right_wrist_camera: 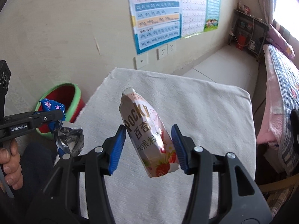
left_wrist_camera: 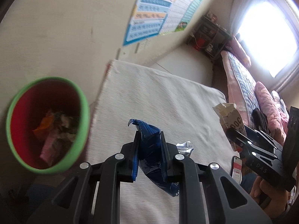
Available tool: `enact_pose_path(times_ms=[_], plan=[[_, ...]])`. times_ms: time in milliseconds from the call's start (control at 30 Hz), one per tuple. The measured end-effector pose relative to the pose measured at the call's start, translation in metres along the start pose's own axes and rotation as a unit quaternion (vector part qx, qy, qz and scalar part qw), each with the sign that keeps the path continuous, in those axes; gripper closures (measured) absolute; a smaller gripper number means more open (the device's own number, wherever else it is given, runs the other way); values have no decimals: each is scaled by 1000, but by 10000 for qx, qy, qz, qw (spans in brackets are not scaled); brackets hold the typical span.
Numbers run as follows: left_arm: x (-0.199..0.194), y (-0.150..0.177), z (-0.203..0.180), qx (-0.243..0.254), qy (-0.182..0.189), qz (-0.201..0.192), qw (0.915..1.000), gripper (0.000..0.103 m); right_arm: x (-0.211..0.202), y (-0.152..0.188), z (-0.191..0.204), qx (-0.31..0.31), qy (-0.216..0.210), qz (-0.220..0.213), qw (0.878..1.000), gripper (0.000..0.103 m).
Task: Collect trash
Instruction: 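Carry the Pocky box and blue wrapper over the red bin and release both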
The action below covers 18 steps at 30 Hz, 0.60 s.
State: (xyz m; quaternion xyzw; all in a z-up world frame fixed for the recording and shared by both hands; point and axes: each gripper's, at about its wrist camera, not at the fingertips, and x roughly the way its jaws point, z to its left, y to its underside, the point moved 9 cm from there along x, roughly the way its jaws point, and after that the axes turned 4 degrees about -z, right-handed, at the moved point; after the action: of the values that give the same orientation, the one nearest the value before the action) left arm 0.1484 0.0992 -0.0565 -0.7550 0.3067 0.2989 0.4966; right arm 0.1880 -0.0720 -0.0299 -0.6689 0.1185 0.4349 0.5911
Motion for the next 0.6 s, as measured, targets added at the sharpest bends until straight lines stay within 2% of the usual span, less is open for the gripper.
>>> enact_pose_path(times_ms=[233,600], plan=[[-32,-15,51,-173,-265,-277,9991,87,7,-20,49,-224,-231,-75,9995,54],[-73,-34,130,-485,-759,-589,9942,87,27,-52,146,-633,-848,-171,9942,54]])
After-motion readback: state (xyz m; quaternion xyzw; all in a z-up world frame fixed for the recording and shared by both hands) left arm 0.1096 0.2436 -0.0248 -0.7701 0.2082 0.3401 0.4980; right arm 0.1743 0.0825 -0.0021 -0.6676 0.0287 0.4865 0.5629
